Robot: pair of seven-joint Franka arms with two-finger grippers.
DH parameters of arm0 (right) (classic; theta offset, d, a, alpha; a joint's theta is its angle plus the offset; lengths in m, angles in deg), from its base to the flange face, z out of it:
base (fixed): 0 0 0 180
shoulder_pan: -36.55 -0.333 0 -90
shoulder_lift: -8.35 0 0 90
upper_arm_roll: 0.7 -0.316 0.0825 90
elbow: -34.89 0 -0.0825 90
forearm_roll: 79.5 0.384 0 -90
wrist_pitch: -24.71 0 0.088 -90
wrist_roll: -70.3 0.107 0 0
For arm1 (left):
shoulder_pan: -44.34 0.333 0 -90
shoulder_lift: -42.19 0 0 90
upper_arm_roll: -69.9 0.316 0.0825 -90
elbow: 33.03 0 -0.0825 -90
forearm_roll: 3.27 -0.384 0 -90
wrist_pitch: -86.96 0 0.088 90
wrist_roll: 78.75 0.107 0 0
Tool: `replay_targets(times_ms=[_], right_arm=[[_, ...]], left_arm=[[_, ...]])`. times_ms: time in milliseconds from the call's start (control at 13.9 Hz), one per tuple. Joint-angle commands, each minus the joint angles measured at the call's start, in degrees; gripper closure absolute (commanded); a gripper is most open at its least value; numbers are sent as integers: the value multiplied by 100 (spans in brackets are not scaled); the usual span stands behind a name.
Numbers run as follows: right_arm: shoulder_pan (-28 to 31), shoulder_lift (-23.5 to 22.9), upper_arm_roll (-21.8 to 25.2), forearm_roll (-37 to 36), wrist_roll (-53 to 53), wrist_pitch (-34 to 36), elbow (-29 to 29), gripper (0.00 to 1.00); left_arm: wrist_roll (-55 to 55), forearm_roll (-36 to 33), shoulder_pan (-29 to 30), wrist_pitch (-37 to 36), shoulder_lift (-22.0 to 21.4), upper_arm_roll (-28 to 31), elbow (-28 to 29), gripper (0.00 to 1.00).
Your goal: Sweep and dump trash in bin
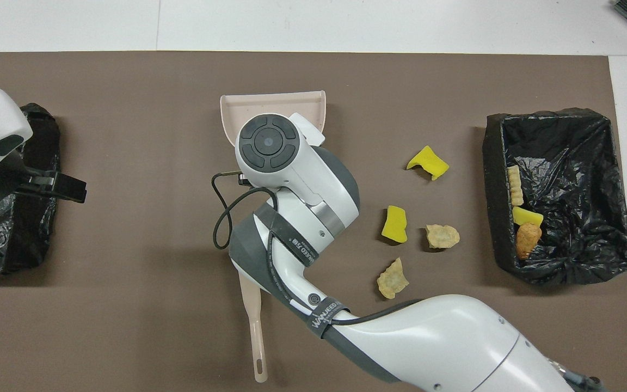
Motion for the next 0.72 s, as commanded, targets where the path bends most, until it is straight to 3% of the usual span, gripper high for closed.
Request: replay_targets(times_ms=[0, 505, 649], right_arm=[[-306, -284, -7, 77, 358, -39, -216, 100], [-668, -521, 2, 60, 1115, -258, -172, 100], [-695, -574, 2, 60, 1142, -426, -190, 60]], left_arm=[[-42, -45, 7, 47, -164, 4, 188, 0], [-42, 52, -28, 30, -129, 4, 153, 0], [-42, 52, -37, 30, -129, 4, 153, 0]])
